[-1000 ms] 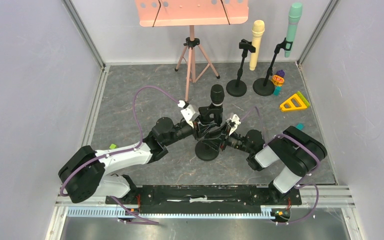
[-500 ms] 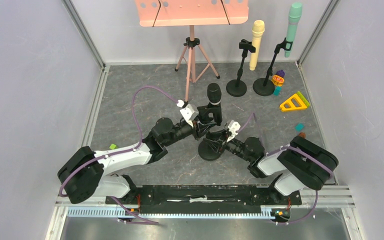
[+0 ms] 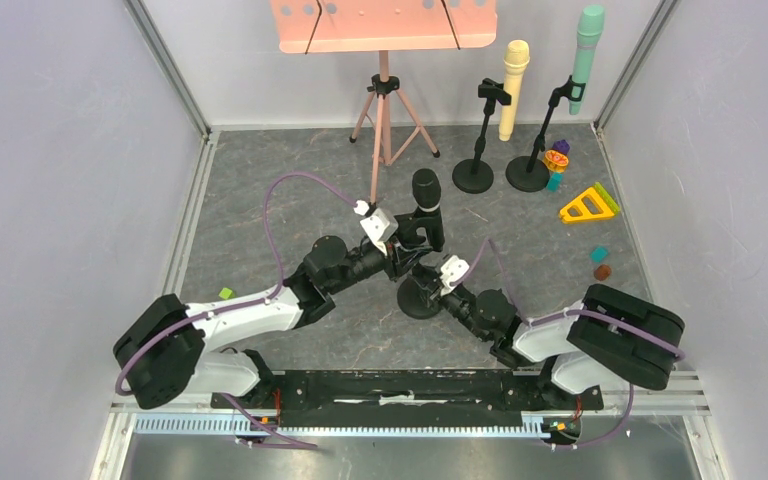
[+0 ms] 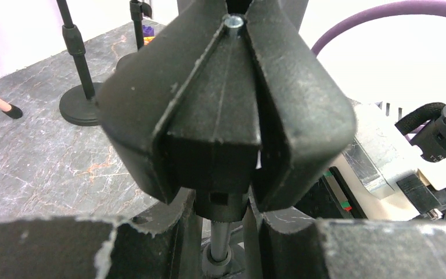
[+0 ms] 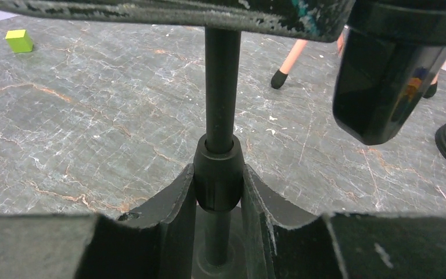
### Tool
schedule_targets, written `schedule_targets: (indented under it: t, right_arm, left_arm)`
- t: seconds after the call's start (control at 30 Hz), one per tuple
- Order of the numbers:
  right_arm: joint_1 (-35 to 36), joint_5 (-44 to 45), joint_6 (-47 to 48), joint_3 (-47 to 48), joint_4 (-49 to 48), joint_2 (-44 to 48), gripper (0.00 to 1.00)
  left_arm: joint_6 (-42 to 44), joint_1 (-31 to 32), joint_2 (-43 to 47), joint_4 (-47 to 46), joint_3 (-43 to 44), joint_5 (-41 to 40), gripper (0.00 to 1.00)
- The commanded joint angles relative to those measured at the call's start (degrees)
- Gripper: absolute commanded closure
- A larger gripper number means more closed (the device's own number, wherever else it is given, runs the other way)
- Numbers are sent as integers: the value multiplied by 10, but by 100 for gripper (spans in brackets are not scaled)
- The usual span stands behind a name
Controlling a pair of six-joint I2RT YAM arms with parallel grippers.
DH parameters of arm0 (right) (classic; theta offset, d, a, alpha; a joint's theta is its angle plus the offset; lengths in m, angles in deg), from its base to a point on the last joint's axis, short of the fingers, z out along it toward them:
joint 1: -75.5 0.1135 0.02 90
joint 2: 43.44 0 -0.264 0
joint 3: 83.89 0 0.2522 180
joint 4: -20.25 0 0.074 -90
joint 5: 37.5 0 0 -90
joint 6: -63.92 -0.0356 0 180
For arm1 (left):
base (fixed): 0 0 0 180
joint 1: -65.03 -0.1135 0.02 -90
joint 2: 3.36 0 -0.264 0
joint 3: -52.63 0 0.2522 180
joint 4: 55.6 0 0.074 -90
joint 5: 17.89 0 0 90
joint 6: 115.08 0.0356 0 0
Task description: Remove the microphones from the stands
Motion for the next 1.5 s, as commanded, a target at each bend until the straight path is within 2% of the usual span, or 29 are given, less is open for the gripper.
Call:
schedule_targets:
  t: [0.0,0.03,0.13,0.17,0.23,0.27,0.37,0.47,0.6,0.73,0.87,0.97,1.1,1.13,1.17,1.3,1.47]
  right_arm:
    - [17,68,20,5,-73,-3,86]
    - [17,51,16,6,-68,2,76]
    - [-2,-32,12,14,0,31,36]
    - [-14,-68,10,20,30,42,30]
    - [-41,-126,-5,26,85,65,23]
    - [-54,-162,-9,19,89,77,20]
    - [-84,-231,-4,-29,37,103,2]
    - [-124,-265,-62,-52,5,119,2]
    - [-159,-358,-85,3,97,111,2]
    - [-179,-447,-121,24,27,57,3]
    - [-194,-456,-159,41,-56,-4,7]
    - [-195,-472,-197,60,-118,-53,15]
    - [-195,-458,-243,49,-225,-105,29]
    - [-195,-453,-251,48,-243,-115,35]
    - [-195,-450,-256,48,-251,-122,38]
    - [-195,-447,-248,42,-258,-128,36]
    - [-195,-442,-227,41,-231,-114,49]
  left_arm:
    - [19,-1,24,46,11,-25,98]
    - [25,-1,28,51,11,-24,98]
    - [36,-1,33,62,12,-26,98]
    - [36,-1,34,65,12,-27,98]
    - [35,-1,35,65,13,-25,98]
    - [35,-1,34,65,14,-23,98]
    - [40,-1,32,72,22,-12,98]
    - [42,-1,31,77,30,-3,98]
    - [47,-2,27,89,42,11,98]
    - [42,-2,19,88,48,23,98]
    - [33,-2,18,86,50,30,98]
    - [27,-2,17,80,49,30,98]
    - [24,-1,19,80,48,30,98]
    - [23,-1,20,81,48,30,98]
    - [23,-1,21,80,47,30,98]
    - [22,-1,22,80,45,27,98]
    - [18,-1,20,78,43,26,98]
